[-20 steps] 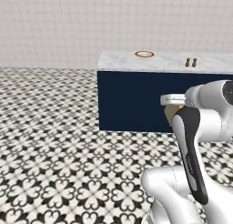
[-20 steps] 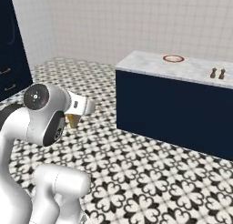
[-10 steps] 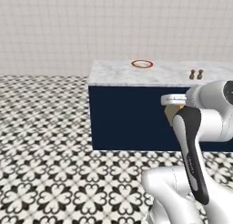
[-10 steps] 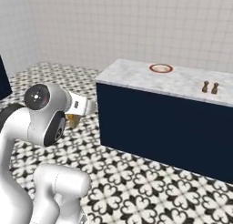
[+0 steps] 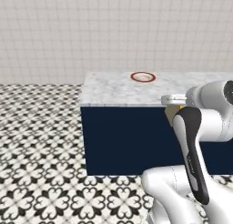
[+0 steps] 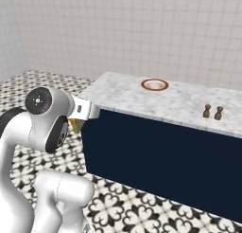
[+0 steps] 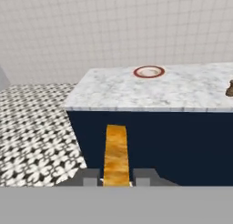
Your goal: Start the toaster. Once the lever pops up, take the bread to the plate on the dining counter.
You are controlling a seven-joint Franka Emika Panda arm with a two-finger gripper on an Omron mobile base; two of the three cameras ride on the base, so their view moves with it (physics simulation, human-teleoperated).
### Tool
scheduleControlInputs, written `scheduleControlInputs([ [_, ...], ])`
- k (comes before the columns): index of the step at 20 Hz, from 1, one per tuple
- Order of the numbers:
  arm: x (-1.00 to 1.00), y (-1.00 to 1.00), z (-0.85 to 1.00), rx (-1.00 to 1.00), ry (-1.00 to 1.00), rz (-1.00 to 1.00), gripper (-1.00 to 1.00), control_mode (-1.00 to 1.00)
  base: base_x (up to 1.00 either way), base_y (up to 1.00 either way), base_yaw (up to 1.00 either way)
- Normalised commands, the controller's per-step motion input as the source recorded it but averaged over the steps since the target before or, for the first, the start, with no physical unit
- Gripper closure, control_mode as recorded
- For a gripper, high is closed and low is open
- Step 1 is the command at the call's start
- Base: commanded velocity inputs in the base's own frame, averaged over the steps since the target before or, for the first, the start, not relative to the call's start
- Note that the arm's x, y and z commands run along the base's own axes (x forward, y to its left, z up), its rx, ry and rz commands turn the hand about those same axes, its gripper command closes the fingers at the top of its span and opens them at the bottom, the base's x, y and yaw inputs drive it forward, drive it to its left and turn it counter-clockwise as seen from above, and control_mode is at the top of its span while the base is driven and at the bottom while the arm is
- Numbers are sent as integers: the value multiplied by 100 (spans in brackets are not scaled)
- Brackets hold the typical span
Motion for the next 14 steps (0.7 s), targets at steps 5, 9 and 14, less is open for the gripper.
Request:
scheduleControlInputs([
  [5,0,0,0,0,0,0,100,100,100,0,-6],
  [9,0,0,0,0,0,0,100,100,100,3,-4],
  [14,0,0,0,0,0,0,100,100,100,2,-7],
])
